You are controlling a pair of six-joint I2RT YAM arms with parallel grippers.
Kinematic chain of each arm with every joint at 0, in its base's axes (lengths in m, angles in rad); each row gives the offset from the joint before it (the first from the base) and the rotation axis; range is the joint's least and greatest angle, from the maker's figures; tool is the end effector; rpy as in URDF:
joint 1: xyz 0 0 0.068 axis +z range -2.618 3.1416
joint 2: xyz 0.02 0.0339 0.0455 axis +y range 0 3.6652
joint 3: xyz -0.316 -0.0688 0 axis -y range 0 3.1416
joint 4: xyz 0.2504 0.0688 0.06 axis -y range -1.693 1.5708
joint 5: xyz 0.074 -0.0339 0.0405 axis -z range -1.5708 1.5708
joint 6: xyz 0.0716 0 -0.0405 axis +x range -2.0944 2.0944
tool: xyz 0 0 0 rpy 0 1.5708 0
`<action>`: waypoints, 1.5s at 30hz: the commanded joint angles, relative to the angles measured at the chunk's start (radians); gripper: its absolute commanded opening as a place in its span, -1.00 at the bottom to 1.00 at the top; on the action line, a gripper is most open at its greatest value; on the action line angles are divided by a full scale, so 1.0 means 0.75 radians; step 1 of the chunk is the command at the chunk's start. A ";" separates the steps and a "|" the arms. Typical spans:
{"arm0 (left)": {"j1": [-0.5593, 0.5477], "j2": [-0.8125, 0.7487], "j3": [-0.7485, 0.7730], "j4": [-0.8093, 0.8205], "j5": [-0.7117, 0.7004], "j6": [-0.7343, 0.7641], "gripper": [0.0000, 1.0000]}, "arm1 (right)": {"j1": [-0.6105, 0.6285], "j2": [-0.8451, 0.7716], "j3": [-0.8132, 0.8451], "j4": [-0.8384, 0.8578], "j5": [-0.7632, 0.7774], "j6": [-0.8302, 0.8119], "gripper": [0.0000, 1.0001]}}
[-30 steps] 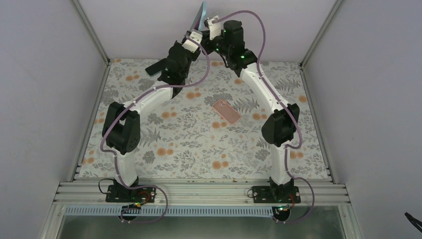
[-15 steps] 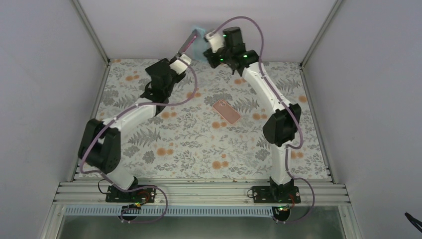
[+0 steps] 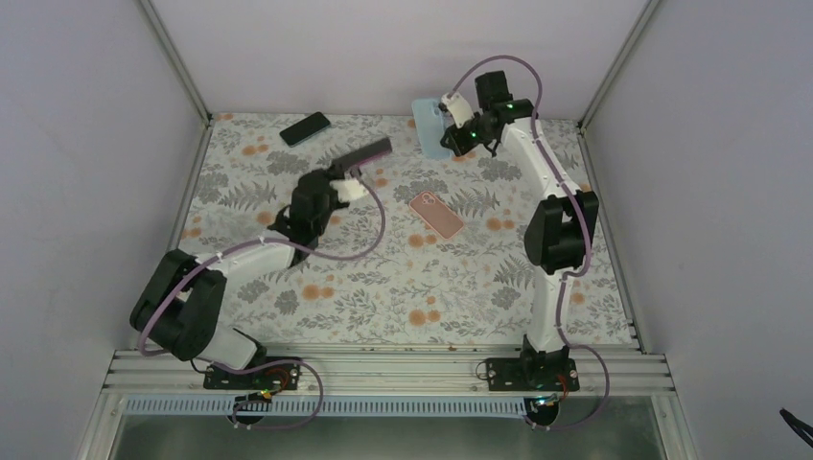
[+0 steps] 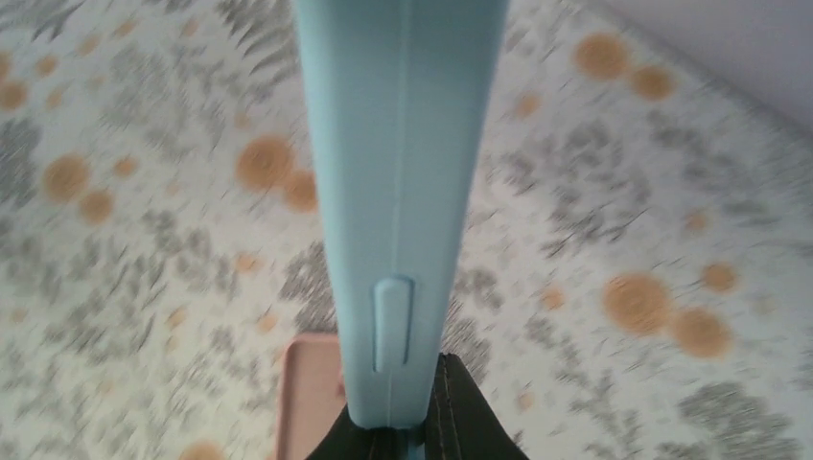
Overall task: Take the phone out of the phone case
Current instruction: Place the phone case at the center of the board.
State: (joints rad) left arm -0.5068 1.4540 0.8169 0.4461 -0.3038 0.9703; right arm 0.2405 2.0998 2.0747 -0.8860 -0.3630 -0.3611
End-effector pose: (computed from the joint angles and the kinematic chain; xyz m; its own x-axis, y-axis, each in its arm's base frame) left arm 0.3250 -0.1560 0.2996 0.0765 0.8580 -0.5079 0.2535 0.4759 0.8421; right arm 0.4967 0.1480 0.3286 -0.5646 -0.4785 -0.6725 -0.6772 0.7344 0.0460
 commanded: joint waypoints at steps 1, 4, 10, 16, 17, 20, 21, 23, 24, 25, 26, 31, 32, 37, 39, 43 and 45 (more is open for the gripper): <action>-0.049 0.061 -0.258 0.297 -0.172 0.302 -0.95 | -0.110 0.020 -0.082 -0.268 -0.261 -0.163 -0.93; -0.081 0.124 -0.360 0.463 -0.243 0.375 -0.93 | -0.212 0.018 -0.147 -0.367 -0.308 -0.238 -0.93; -0.158 0.279 -0.468 0.735 -0.322 0.506 -0.82 | -0.358 0.026 -0.348 -0.433 -0.299 -0.341 -0.93; -0.261 0.296 -0.536 0.739 -0.315 0.496 -0.14 | -0.425 0.045 -0.520 -0.383 -0.230 -0.356 -0.92; -0.275 0.273 -0.528 0.652 -0.299 0.455 0.08 | -0.431 0.042 -0.544 -0.365 -0.210 -0.345 -0.91; -0.328 0.191 -0.518 0.437 -0.235 0.350 0.68 | -0.441 0.007 -0.605 -0.309 -0.153 -0.314 -0.87; -0.339 0.160 -0.517 0.379 -0.207 0.328 0.81 | -0.444 -0.011 -0.617 -0.296 -0.134 -0.308 -0.85; -0.352 0.088 -0.484 0.175 -0.131 0.260 0.99 | -0.453 -0.048 -0.635 -0.288 -0.102 -0.299 -0.25; -0.353 0.045 -0.450 0.050 -0.080 0.211 1.00 | -0.459 -0.069 -0.641 -0.286 -0.087 -0.299 -0.03; -0.352 0.002 -0.409 -0.097 -0.014 0.153 1.00 | -0.462 -0.094 -0.647 -0.285 -0.073 -0.300 0.05; -0.351 -0.036 -0.357 -0.239 0.051 0.104 1.00 | -0.466 -0.114 -0.654 -0.281 -0.055 -0.298 0.29; -0.345 -0.078 -0.042 -0.860 0.320 -0.081 1.00 | -0.467 -0.250 -0.660 -0.293 0.038 -0.282 1.00; -0.340 -0.071 0.019 -0.950 0.360 -0.104 1.00 | -0.465 -0.289 -0.659 -0.294 0.047 -0.280 1.00; -0.274 -0.087 0.286 -1.299 0.600 -0.186 1.00 | -0.463 -0.540 -0.690 -0.307 -0.078 -0.318 1.00; -0.237 -0.069 0.409 -1.447 0.712 -0.194 1.00 | -0.464 -0.667 -0.753 -0.251 -0.103 -0.300 1.00; -0.109 -0.048 0.551 -1.545 0.823 -0.240 1.00 | -0.467 -0.800 -0.839 -0.155 -0.131 -0.274 1.00; 0.016 -0.044 0.619 -1.544 0.945 -0.265 1.00 | -0.468 -0.872 -0.900 -0.024 -0.131 -0.219 0.99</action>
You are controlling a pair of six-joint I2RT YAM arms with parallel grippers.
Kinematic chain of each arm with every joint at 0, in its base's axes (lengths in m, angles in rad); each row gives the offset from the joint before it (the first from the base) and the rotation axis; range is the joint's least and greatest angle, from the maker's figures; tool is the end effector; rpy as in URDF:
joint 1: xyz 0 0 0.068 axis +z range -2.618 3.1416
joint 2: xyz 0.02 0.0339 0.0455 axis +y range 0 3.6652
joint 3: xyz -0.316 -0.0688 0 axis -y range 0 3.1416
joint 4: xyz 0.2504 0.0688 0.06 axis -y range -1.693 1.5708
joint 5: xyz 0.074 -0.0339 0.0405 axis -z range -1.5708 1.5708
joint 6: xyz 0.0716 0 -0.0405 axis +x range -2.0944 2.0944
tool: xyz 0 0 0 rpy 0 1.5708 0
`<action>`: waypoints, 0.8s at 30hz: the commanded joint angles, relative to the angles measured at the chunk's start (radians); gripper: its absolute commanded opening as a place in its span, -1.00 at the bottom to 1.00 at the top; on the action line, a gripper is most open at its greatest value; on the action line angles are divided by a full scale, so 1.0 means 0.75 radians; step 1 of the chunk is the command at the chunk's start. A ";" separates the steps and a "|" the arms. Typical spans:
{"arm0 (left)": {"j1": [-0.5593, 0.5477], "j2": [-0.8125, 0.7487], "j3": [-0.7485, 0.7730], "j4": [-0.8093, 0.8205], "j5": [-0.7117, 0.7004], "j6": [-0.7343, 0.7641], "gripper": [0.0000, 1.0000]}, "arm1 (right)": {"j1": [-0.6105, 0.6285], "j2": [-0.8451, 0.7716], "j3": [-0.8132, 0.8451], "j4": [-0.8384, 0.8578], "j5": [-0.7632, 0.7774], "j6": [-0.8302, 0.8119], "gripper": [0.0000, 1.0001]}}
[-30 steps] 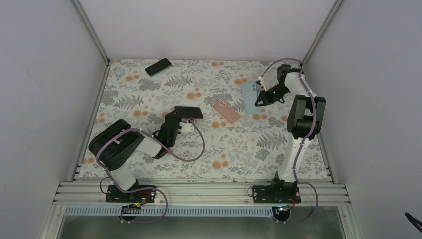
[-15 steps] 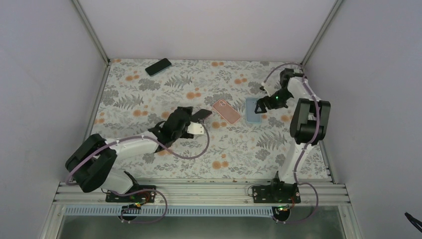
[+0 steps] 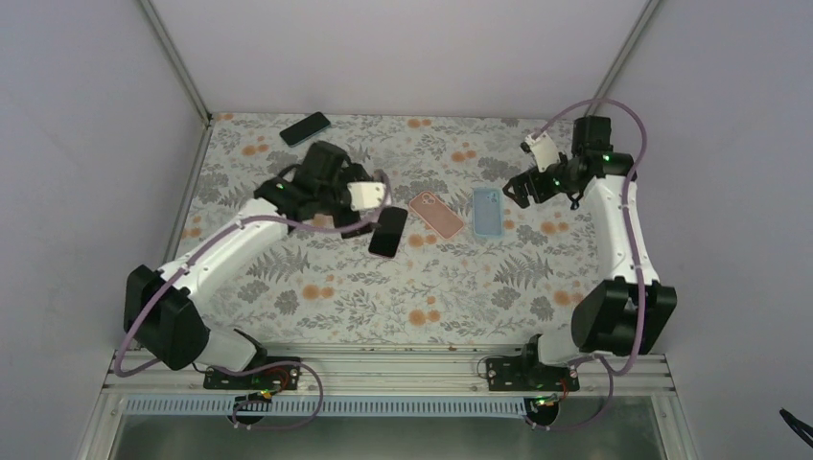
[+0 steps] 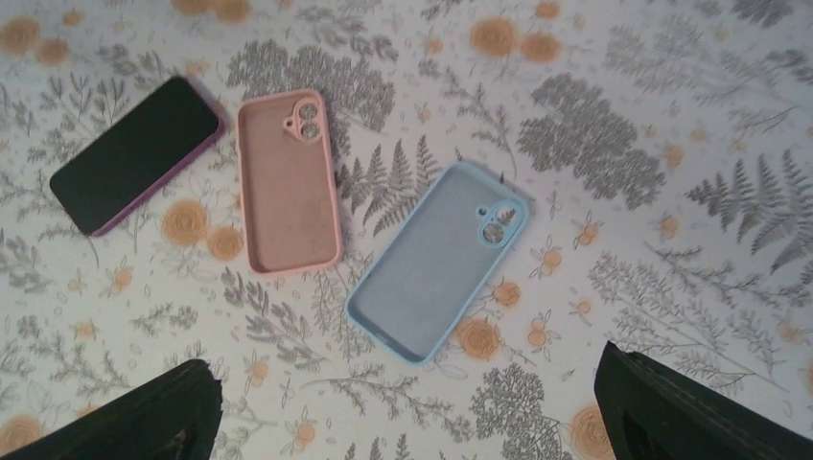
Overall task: Take the phone out of the phone case
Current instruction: Place the phone case at the center of the board, then reset both arms
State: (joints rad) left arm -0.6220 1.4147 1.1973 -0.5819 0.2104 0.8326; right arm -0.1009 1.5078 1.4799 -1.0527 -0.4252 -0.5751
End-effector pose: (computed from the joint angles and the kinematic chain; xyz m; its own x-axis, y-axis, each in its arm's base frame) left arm 0.2585 -0.2037 0.3270 0.1169 0.8062 -0.5799 0.8940 0.1688 0.4150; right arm 0.3190 -0.0026 0.3590 -0.6814 -0.4290 -0.5930 -0.5626 0.8253 0.0493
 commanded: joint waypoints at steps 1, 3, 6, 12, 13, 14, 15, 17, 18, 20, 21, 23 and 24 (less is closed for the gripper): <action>0.242 0.014 0.152 -0.178 0.347 -0.104 1.00 | -0.012 -0.119 -0.145 0.266 -0.040 0.100 1.00; 0.402 0.047 0.248 -0.203 0.525 -0.155 1.00 | -0.015 -0.196 -0.237 0.416 -0.067 0.156 1.00; 0.537 0.096 0.356 -0.219 0.670 -0.222 1.00 | -0.014 -0.262 -0.338 0.524 -0.109 0.196 1.00; 0.573 0.049 0.312 -0.033 0.494 -0.365 1.00 | -0.055 -0.291 -0.481 0.634 -0.162 0.181 1.00; 0.573 0.046 0.303 -0.012 0.459 -0.387 1.00 | -0.056 -0.282 -0.485 0.629 -0.149 0.173 1.00; 0.574 0.043 0.298 0.002 0.430 -0.403 1.00 | -0.054 -0.275 -0.488 0.630 -0.142 0.174 1.00; 0.575 0.040 0.293 0.014 0.412 -0.412 1.00 | -0.054 -0.272 -0.490 0.630 -0.149 0.174 0.99; 0.576 0.034 0.286 0.042 0.367 -0.435 1.00 | -0.054 -0.275 -0.487 0.629 -0.163 0.172 1.00; 0.576 0.034 0.289 0.048 0.351 -0.444 1.00 | -0.055 -0.280 -0.488 0.631 -0.162 0.172 1.00; 0.577 0.038 0.297 0.050 0.330 -0.455 1.00 | -0.054 -0.296 -0.506 0.649 -0.147 0.171 1.00; 0.578 0.038 0.299 0.049 0.326 -0.456 1.00 | -0.055 -0.302 -0.518 0.659 -0.137 0.172 1.00; 0.578 0.038 0.302 0.052 0.318 -0.463 1.00 | -0.056 -0.307 -0.537 0.668 -0.133 0.159 1.00; 0.577 0.038 0.301 0.054 0.314 -0.465 1.00 | -0.055 -0.307 -0.544 0.668 -0.136 0.155 1.00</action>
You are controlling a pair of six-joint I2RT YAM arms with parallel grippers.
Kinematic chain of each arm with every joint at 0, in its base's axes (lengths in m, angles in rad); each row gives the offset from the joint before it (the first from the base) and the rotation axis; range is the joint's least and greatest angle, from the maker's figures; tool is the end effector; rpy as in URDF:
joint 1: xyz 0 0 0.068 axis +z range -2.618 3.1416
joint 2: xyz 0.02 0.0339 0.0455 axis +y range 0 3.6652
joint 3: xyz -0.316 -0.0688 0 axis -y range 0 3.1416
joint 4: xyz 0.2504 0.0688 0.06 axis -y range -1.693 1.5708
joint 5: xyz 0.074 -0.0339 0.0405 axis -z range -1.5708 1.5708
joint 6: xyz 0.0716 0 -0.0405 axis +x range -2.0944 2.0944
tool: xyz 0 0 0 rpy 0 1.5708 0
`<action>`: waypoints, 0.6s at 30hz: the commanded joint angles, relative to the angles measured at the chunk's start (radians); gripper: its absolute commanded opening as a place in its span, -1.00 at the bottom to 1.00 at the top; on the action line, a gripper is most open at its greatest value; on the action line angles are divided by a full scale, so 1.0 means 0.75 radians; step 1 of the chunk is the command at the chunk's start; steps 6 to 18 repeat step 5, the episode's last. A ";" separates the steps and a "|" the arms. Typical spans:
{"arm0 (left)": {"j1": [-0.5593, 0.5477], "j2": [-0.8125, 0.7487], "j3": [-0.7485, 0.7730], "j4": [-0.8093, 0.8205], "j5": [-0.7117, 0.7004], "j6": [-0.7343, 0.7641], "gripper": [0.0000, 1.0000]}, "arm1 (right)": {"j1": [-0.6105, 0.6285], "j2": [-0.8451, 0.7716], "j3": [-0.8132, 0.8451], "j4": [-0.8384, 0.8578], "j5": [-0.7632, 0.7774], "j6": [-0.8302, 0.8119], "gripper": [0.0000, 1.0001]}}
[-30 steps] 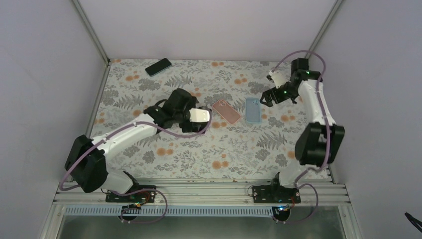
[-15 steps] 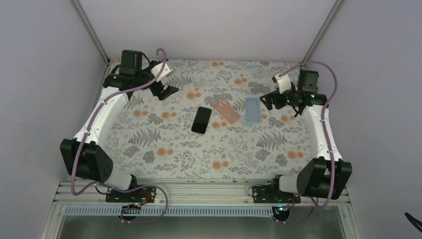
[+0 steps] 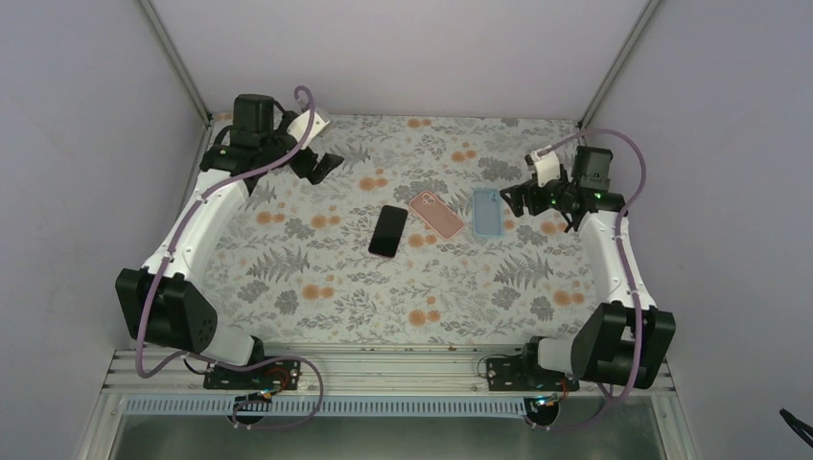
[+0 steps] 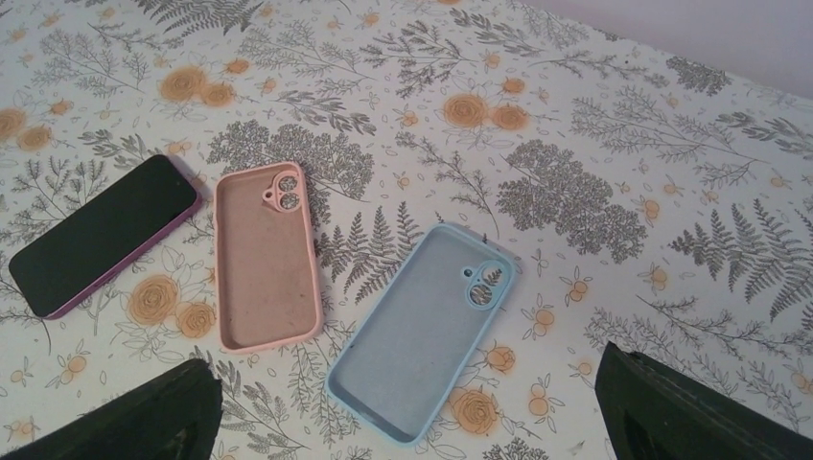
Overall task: Take the phone out of the phone case
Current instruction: Reset both arms
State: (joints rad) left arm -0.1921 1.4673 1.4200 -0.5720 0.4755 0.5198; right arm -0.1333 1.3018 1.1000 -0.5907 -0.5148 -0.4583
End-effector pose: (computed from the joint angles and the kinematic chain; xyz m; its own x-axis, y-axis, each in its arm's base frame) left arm 0.3397 -0.0995 0.3960 -0.2285 0.4943 -0.8387 0.7479 0.6406 0.1738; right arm 0.2912 -0.0035 0.3297 -0.5326 -0.3171 -0.7847 -0.5158 0.8567 0.0038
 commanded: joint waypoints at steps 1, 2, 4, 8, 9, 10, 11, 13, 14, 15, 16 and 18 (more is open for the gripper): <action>0.004 -0.031 0.003 0.040 -0.045 -0.050 1.00 | -0.012 -0.031 -0.040 0.044 -0.028 -0.010 1.00; 0.005 -0.030 0.001 0.043 -0.048 -0.052 1.00 | -0.011 -0.028 -0.045 0.032 -0.043 -0.025 0.99; 0.004 -0.030 -0.013 0.056 -0.057 -0.056 1.00 | -0.010 -0.033 -0.046 0.041 -0.034 -0.014 1.00; 0.004 -0.032 -0.021 0.062 -0.062 -0.057 1.00 | -0.010 -0.036 -0.044 0.055 -0.017 0.008 1.00; 0.004 -0.032 -0.021 0.062 -0.062 -0.057 1.00 | -0.010 -0.036 -0.044 0.055 -0.017 0.008 1.00; 0.004 -0.032 -0.021 0.062 -0.062 -0.057 1.00 | -0.010 -0.036 -0.044 0.055 -0.017 0.008 1.00; 0.004 -0.032 -0.021 0.062 -0.062 -0.057 1.00 | -0.010 -0.036 -0.044 0.055 -0.017 0.008 1.00; 0.004 -0.032 -0.021 0.062 -0.062 -0.057 1.00 | -0.010 -0.036 -0.044 0.055 -0.017 0.008 1.00; 0.004 -0.032 -0.021 0.062 -0.062 -0.057 1.00 | -0.010 -0.036 -0.044 0.055 -0.017 0.008 1.00; 0.004 -0.032 -0.021 0.062 -0.062 -0.057 1.00 | -0.010 -0.036 -0.044 0.055 -0.017 0.008 1.00; 0.004 -0.032 -0.021 0.062 -0.062 -0.057 1.00 | -0.010 -0.036 -0.044 0.055 -0.017 0.008 1.00; 0.004 -0.032 -0.021 0.062 -0.062 -0.057 1.00 | -0.010 -0.036 -0.044 0.055 -0.017 0.008 1.00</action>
